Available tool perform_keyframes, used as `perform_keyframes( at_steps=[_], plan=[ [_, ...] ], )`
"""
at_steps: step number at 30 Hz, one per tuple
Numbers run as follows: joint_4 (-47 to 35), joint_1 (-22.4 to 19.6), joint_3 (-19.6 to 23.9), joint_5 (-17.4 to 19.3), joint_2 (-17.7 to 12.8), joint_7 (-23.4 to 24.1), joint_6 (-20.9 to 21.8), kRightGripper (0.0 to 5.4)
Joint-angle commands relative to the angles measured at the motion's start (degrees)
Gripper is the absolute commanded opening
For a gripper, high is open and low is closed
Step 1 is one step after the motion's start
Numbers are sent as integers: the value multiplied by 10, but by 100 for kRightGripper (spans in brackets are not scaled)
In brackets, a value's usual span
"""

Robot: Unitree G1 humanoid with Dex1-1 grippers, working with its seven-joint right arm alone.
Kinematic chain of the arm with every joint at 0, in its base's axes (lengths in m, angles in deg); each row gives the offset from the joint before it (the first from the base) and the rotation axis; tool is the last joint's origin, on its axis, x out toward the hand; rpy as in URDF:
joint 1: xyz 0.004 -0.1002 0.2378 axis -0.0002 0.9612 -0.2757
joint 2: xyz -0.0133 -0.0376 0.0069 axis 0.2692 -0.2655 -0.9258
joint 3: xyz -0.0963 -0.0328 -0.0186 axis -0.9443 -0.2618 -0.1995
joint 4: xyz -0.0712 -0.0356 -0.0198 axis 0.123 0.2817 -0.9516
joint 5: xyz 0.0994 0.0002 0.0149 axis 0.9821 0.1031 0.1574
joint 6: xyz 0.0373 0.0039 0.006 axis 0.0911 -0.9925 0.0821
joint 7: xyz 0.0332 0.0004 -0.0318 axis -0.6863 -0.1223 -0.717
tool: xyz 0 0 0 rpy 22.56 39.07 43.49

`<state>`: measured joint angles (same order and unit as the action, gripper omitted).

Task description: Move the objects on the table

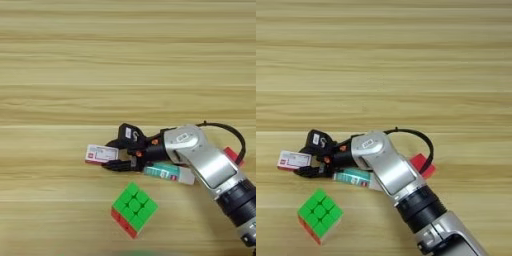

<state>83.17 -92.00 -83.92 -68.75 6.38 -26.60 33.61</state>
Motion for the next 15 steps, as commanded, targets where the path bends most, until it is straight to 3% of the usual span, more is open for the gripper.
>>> perform_keyframes(
  at_steps=[1, 15],
  plan=[
    [-13, -22, 7, -5, -4, 11, 8, 293],
    [-101, -42, 56, 28, -4, 12, -22, 459]
  ],
)
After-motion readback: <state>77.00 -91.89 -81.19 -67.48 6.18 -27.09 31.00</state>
